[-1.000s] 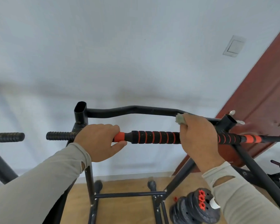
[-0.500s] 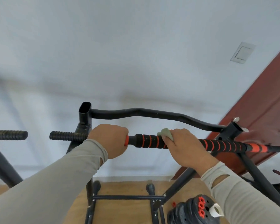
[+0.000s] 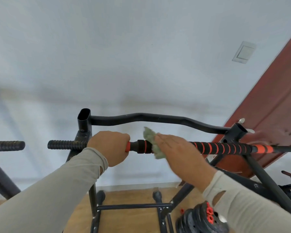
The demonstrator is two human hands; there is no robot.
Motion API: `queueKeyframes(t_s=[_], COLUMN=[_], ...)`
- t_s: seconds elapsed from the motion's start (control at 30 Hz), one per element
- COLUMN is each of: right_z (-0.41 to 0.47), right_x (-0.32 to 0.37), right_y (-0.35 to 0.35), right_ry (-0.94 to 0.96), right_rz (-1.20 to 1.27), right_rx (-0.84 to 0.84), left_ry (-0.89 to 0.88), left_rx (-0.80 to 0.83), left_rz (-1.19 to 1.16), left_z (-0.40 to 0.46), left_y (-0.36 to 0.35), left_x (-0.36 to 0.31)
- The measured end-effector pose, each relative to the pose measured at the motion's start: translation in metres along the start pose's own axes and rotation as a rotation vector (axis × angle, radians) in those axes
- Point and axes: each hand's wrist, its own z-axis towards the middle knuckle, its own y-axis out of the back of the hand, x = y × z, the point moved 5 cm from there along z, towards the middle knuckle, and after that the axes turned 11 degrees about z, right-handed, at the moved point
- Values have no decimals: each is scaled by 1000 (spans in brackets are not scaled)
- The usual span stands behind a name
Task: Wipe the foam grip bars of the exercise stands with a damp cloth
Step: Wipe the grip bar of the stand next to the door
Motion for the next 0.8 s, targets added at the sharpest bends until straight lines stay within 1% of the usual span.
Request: queueKeyframes(t_s=[0.03,0.13,0.17,0.23,0.3,0.33,0.43,0.5,0.57,0.63,0.7,0.77,0.8], right_z=[-4,-11,-13,-12,-5,2,25,33,29,15,-4,-25,-37], right_x=[-19,-59,-64,-52,-21,-3,47,73,78,60,22,-22,-46], right_y=[8,27,33,37,22,13,-5,-16,-17,-7,-1,3,6], right_ry=[-45,-310,-405,-519,-544,-533,-426,-295,-152,-17,34,-27,-102], right_rz=[-42,-231,-244,-105,21,62,229,263,236,194,80,-16,-39], right_rx=[13,294,323,212,135,108,-72,-74,-43,-13,16,38,48], left_ry=[0,-2,-3,-5,1,5,10,8,-8,-1,2,7,12], left_rx=[3,-7,-10,-11,-7,-4,-26,-26,-20,-12,3,11,14], left_rz=[-2,-12,-15,-30,-37,-35,-32,-26,-9,-13,-33,-27,-25], left_z=[0,0,0,1,2,1,0,-1,0,1,2,3,3], left_y=[0,0,-1,-2,-3,-3,-1,-2,-1,1,2,2,2], left_x=[0,-1,-1,-1,-1,-1,-2,-1,-1,0,0,0,0])
